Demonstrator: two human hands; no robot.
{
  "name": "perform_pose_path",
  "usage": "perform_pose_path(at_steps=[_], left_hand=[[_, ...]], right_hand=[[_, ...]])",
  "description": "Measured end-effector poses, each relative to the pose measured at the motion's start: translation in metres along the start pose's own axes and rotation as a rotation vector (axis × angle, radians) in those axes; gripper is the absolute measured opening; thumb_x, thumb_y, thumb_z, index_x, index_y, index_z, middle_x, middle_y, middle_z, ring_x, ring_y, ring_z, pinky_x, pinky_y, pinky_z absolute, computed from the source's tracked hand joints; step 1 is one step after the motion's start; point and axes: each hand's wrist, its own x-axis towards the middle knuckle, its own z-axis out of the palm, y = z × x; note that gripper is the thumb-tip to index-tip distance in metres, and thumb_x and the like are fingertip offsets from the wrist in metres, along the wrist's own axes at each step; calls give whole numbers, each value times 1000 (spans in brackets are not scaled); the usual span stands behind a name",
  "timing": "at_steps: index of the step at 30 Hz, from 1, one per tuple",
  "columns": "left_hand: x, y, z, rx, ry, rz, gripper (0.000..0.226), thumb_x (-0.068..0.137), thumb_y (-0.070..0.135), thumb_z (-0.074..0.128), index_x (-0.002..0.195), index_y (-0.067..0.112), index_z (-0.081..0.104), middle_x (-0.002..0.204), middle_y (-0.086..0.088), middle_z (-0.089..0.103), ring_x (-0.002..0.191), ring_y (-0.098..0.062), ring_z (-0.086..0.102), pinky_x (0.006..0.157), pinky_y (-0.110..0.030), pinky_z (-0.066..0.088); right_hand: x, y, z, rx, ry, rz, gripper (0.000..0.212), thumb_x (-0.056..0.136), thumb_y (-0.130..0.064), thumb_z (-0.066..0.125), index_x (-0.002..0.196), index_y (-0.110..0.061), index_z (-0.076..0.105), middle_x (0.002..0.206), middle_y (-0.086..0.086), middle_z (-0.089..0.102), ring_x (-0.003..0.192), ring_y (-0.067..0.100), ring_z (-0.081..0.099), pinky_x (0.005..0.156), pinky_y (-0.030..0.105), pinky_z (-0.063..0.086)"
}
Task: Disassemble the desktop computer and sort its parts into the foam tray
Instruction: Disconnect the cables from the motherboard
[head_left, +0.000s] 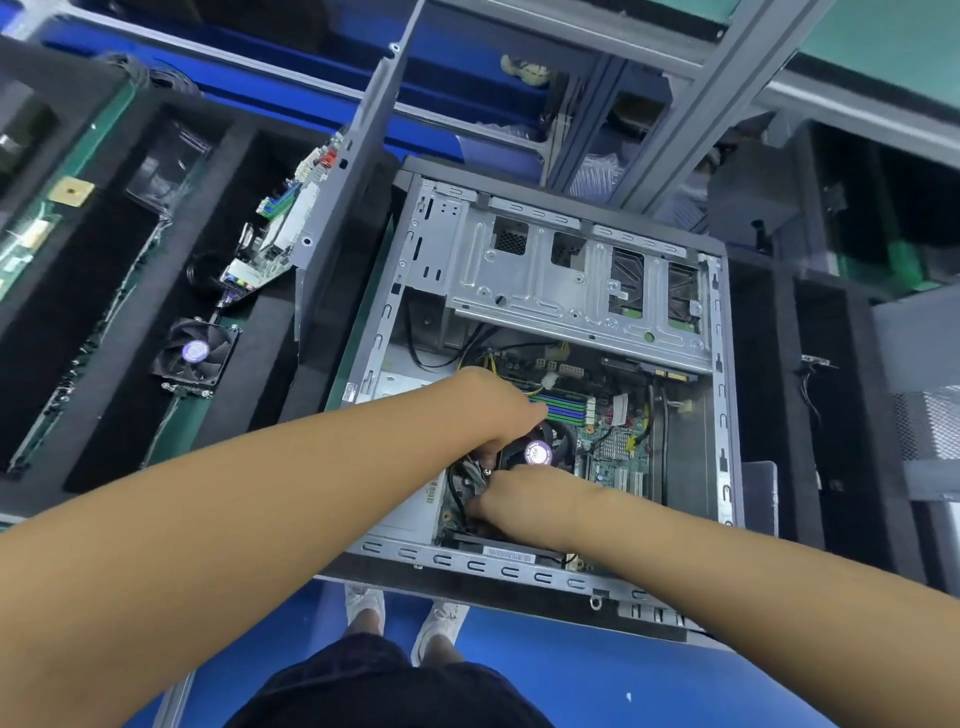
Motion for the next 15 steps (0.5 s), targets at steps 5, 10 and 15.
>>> perform_pose_path(at_steps=[5, 10, 15], left_hand=[[-2, -9, -8, -40, 131, 60, 49, 92, 3, 54, 139, 17, 46, 131, -8, 54, 112, -27, 59, 79, -39, 53], [-22, -30, -18, -82, 51, -7, 57, 88, 11, 67, 142, 19, 49, 134, -3, 57, 114, -25, 59, 95, -39, 51], [-18, -24, -17, -175, -89, -32, 28, 87, 14, 72, 114, 20, 70, 96, 8, 65, 93, -17, 66, 92, -39, 55]], right_hand=[[-13, 13, 13, 254, 144, 3, 22, 104, -30, 45, 106, -11, 55, 87, 15, 65, 78, 31, 61, 67, 37, 48], [-29, 20, 23, 472, 259, -15, 25, 104, -33, 41, 118, -20, 56, 99, 5, 69, 83, 21, 61, 73, 33, 48], [-43, 19, 27, 1008, 362, 68, 24, 98, -12, 45, 103, -28, 63, 88, -3, 69, 60, 9, 55, 57, 24, 48]])
